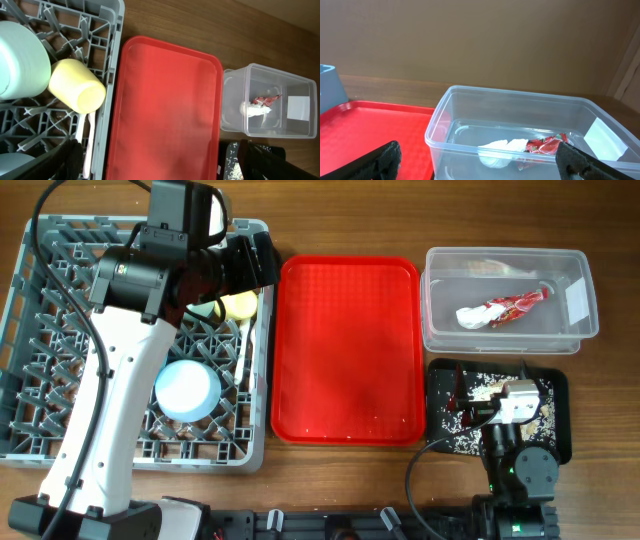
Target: Sort waste into correct bins and load items into the dishwasher rack
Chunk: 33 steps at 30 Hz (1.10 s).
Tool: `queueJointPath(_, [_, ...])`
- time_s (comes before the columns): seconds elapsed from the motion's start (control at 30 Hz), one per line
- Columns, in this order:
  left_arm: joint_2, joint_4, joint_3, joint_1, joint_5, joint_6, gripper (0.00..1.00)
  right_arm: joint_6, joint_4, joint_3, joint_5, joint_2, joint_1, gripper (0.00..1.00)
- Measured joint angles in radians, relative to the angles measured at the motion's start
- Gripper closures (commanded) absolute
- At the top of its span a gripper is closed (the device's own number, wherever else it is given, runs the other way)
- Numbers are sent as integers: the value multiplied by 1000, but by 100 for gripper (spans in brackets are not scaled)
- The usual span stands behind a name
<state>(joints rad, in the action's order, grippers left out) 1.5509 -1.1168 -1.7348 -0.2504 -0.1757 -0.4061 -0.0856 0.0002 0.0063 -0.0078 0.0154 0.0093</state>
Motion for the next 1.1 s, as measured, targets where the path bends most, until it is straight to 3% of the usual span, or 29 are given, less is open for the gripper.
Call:
queueJointPath(0.77, [-18,-41,0,1,20,6,0,-7,0,0,0,0,0,0])
queueJointPath(0.9, [-135,-42,4,33,58,12,0,-7,0,0,0,0,0,0])
queueJointPath(1.1, [-455,-59,81,183,97,12,0,-7,0,0,-1,0,0,0])
